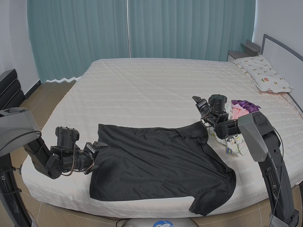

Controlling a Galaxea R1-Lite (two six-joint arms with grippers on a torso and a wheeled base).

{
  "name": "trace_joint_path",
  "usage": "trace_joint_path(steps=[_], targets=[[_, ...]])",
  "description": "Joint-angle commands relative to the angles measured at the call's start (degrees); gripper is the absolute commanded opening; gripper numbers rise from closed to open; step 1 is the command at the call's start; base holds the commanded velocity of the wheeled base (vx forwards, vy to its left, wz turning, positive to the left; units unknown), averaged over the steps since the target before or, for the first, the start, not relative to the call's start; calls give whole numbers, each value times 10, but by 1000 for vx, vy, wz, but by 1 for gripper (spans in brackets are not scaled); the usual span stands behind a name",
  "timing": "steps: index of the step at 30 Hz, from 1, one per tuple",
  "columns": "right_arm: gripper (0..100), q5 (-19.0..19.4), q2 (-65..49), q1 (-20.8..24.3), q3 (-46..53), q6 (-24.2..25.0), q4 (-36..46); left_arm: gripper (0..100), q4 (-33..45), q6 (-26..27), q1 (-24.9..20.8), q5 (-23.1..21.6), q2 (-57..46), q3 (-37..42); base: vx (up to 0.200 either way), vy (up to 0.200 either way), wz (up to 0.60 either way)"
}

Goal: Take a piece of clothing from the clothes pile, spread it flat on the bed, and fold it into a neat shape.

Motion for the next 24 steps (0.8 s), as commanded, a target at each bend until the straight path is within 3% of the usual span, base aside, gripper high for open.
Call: trace_joint_path(steps=[1, 6, 10, 16, 21, 24], targets=[[100, -2, 1, -6, -6, -14, 1, 100, 0, 0, 0, 0, 3, 0, 0, 0, 0], [100, 6, -45, -9, 122, -47, 0, 100, 0, 1, 0, 1, 4, 0, 0, 0, 0], [100, 18, -79, -14, 248, -141, -35, 100, 1, 2, 0, 1, 3, 0, 0, 0, 0], [100, 50, -118, -35, 379, -234, -120, 100, 1, 4, -3, 1, 4, 0, 0, 0, 0], [100, 81, -133, -43, 445, -301, -136, 100, 0, 4, -4, 1, 7, 0, 0, 0, 0], [100, 81, -130, -39, 450, -307, -133, 100, 0, 4, -4, 1, 7, 0, 0, 0, 0]])
